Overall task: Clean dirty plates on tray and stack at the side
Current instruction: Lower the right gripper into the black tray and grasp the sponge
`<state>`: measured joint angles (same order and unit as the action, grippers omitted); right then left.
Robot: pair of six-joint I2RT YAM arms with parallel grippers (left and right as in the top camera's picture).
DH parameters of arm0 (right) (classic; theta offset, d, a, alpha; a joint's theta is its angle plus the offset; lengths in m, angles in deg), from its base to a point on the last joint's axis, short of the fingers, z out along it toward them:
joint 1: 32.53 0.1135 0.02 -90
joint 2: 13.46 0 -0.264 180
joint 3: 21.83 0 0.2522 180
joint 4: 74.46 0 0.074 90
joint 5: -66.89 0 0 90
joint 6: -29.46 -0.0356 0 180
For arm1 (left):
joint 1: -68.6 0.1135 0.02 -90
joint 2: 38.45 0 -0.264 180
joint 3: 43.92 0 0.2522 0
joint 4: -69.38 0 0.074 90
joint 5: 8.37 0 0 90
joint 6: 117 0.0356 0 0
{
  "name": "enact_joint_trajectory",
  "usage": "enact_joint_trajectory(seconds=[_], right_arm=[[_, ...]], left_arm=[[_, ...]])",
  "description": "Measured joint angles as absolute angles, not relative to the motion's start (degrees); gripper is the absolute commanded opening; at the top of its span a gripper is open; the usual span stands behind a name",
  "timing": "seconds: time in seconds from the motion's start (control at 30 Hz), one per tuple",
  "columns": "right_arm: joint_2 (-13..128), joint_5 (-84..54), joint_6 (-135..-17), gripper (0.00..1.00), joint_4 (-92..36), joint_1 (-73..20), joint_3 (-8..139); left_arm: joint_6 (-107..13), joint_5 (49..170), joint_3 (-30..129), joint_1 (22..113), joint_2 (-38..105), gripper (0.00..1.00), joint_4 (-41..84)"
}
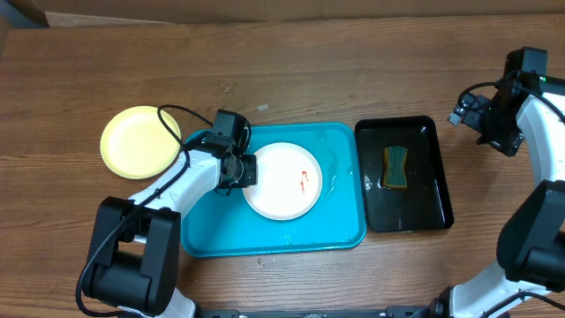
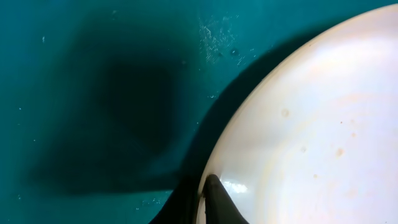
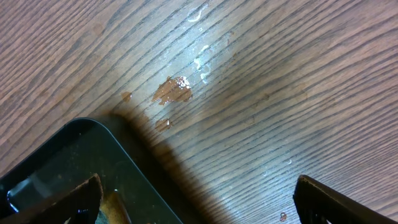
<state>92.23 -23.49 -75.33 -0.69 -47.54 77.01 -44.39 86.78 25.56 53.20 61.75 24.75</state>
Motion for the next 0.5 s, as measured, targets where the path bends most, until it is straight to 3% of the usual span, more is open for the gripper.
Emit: enact_joint_trajectory(seconds=[0.1, 0.27, 0.37, 0.43, 0.5], right_arm=[[92.2, -23.5, -75.4, 1.00, -0.7, -47.5, 77.0], [92.2, -22.9, -75.4, 1.00, -2.6, -47.5, 77.0], [92.2, -19.3, -75.3, 1.00, -1.0, -47.5, 77.1], [92.2, -15.6, -74.8, 0.83, 0.8, -47.5, 77.1], [92.2, -12.4, -74.1, 0.77, 2.7, -47.5, 77.2]], left_arm=[[-46.4, 87.0, 25.7, 53.2, 61.8, 0.08, 25.0], [-49.1, 87.9, 25.7, 53.2, 61.8, 0.21, 25.7], [-49.7, 88.3, 25.7, 53.2, 61.9, 0.22, 25.7], [-49.8, 88.4, 25.7, 53.2, 61.9, 0.22, 25.7], [-49.8, 88.5, 25.7, 53.2, 61.9, 0.21, 25.7]])
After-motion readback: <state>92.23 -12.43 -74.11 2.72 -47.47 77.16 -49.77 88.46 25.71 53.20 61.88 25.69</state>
